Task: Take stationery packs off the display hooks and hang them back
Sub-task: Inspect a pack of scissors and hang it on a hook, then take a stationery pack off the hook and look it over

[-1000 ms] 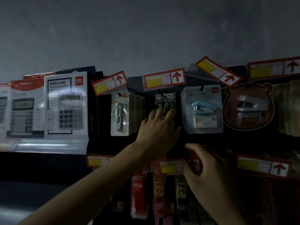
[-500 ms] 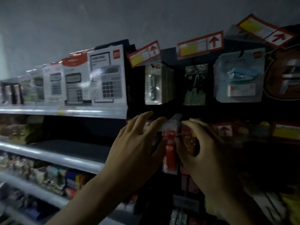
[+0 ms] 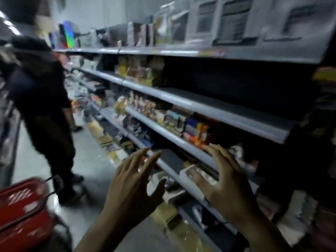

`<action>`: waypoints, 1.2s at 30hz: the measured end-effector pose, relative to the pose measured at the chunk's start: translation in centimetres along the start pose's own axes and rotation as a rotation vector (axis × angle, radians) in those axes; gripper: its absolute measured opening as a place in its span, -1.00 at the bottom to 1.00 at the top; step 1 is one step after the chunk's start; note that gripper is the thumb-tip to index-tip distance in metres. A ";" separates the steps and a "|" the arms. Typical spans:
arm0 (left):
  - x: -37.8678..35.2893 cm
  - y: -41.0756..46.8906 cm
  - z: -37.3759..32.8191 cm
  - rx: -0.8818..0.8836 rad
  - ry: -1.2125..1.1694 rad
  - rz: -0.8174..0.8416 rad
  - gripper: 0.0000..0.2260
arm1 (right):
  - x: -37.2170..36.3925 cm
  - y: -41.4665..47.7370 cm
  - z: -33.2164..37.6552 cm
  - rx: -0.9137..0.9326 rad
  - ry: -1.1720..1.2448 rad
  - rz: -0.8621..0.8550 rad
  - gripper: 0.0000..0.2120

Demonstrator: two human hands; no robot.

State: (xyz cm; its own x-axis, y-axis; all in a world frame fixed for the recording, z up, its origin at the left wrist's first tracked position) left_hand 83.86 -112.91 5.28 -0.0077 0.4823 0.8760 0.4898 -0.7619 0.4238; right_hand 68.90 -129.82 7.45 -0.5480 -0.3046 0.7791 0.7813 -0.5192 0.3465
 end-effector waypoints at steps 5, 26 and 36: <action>-0.2 -9.6 13.5 0.247 -0.015 0.066 -0.39 | -14.2 0.6 6.0 0.074 0.060 0.246 -0.27; -6.3 -31.0 45.3 1.023 0.023 0.191 -0.41 | -52.3 5.6 20.0 0.307 0.126 0.870 -0.40; -9.4 -28.3 54.3 1.225 0.075 0.234 -0.45 | -64.9 14.4 22.4 0.396 0.088 1.064 -0.46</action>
State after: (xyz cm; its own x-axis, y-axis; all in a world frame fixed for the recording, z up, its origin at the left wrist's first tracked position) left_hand 117.43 -72.40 -27.43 0.1593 0.3335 0.9292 0.9746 0.0967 -0.2018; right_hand 122.45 -99.67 -26.44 0.4425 -0.5026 0.7427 0.8933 0.3201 -0.3155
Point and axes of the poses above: each hand's wrist, its own y-axis towards the middle knuckle, its own x-axis out of the back of the hand, z = x × y, the point moved 6 cm from there along y, towards the middle knuckle, and after that the axes turned 10 degrees about z, right-handed, at the moved point
